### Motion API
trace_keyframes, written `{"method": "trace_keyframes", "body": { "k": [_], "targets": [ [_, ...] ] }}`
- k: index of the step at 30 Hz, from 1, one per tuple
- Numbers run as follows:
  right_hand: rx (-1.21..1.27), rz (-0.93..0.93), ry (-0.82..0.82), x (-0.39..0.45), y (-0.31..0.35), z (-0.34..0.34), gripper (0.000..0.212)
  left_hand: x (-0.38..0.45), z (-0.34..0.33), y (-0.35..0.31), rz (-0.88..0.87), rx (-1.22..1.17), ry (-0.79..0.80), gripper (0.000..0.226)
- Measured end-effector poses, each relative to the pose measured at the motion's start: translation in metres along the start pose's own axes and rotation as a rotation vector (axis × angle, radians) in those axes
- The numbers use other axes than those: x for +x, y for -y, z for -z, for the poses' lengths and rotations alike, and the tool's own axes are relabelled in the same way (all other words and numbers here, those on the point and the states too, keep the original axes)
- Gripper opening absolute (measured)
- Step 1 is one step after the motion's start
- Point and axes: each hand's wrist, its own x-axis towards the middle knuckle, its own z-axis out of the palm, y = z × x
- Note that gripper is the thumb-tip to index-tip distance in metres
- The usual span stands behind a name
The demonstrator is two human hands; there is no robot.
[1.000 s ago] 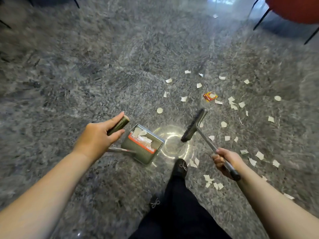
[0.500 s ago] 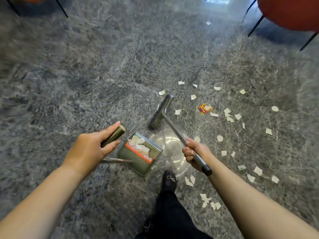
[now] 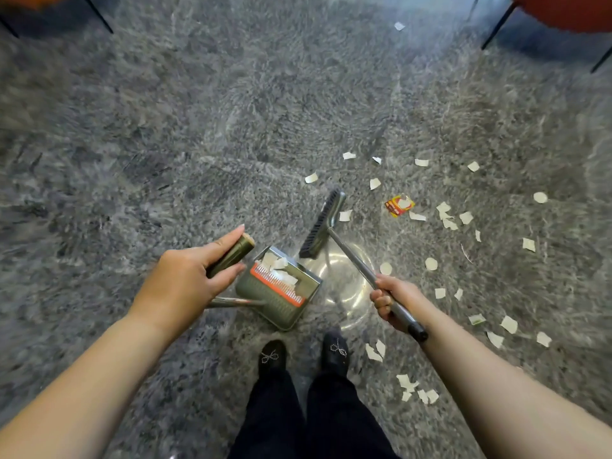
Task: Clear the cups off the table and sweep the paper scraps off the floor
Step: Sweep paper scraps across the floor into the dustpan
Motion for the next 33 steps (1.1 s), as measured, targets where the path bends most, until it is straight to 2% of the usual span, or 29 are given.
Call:
{"method": "trace_keyframes", "body": {
  "k": [3, 11, 20, 28, 31, 33],
  "targets": [
    [0.092, 0.014, -0.043, -0.014, -0.013, 0.024, 0.028, 0.015, 0.003, -0.004, -0.053, 0.014, 0.039, 0.066],
    [0.331, 0.052, -0.206, -0.057, -0.057, 0.048, 0.018, 0.04, 0.009, -0.006, -0.145, 0.019, 0.122, 0.065],
    [0.518, 0.165, -0.126, -0.083, -0.059, 0.021, 0.019, 0.06, 0.014, 0.003, -0.188, 0.005, 0.14, 0.059],
    [0.444, 0.251, 0.016, -0.05, 0.0, -0.027, 0.017, 0.091, 0.018, 0.006, -0.218, 0.046, 0.104, 0.059],
    [0.391, 0.231, 0.037, -0.021, 0.038, -0.039, 0.02, 0.11, 0.019, 0.004, -0.22, 0.079, 0.092, 0.06],
    [0.361, 0.197, 0.081, -0.001, 0.067, -0.049, 0.011, 0.123, 0.018, -0.001, -0.21, 0.088, 0.088, 0.061]
  ]
}}
